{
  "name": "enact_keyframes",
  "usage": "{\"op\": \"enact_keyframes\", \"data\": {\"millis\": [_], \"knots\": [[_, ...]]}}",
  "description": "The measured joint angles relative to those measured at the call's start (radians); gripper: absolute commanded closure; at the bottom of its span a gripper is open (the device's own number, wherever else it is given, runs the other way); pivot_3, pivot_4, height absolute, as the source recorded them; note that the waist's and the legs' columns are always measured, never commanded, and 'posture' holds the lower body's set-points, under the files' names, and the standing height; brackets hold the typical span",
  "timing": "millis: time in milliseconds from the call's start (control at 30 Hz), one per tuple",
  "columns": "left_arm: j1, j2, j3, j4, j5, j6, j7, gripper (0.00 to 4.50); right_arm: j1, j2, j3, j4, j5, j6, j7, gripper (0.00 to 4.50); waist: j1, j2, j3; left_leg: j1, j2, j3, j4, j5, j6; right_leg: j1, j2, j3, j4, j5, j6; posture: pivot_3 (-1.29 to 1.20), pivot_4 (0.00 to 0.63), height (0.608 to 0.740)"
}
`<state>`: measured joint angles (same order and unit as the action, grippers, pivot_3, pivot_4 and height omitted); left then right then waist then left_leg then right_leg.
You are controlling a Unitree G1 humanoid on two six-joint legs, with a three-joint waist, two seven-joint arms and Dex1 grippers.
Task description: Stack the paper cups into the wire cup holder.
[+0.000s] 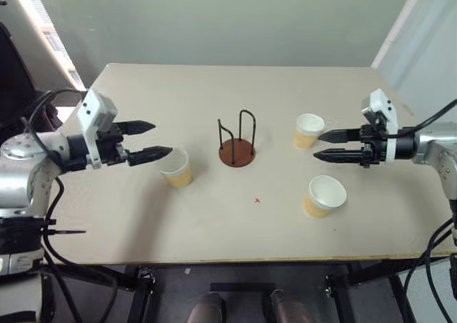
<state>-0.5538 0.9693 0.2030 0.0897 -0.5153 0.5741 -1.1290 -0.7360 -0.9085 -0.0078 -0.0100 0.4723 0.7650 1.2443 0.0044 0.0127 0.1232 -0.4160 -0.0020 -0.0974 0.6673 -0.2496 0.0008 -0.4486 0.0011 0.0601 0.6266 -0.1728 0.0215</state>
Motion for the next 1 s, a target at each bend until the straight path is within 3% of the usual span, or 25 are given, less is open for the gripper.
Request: {"op": "enact_keyframes", "data": {"millis": [400, 667, 1000], "knots": [[-0.037, -0.005, -0.005, -0.009, -0.005, 0.013, 0.017, 0.00, -0.044, 0.040, 0.024, 0.036, -0.014, -0.006, -0.041, 1.60, 0.004, 0.000, 0.000, 0.000, 0.000, 0.000, 0.000, 0.000, 0.000, 0.000, 0.000, 0.000, 0.001, -0.001, -0.002, 0.00, 0.150, 0.740], [-0.090, -0.031, -0.084, -0.025, -0.015, 0.028, -0.039, 0.00, -0.107, 0.068, 0.069, 0.089, -0.063, -0.032, -0.054, 1.60, 0.004, 0.000, 0.000, 0.000, 0.000, 0.000, 0.000, 0.000, 0.000, -0.001, 0.000, 0.000, 0.001, 0.001, 0.000, 0.00, 0.150, 0.740], [-0.049, -0.004, -0.063, -0.055, -0.036, 0.068, -0.046, 0.00, -0.227, 0.243, 0.202, 0.404, -0.234, -0.251, -0.064, 1.60, -0.009, 0.000, 0.000, -0.001, 0.001, 0.000, -0.001, 0.000, 0.000, -0.003, 0.000, 0.000, 0.002, 0.001, -0.001, 0.00, 0.150, 0.740]]}}
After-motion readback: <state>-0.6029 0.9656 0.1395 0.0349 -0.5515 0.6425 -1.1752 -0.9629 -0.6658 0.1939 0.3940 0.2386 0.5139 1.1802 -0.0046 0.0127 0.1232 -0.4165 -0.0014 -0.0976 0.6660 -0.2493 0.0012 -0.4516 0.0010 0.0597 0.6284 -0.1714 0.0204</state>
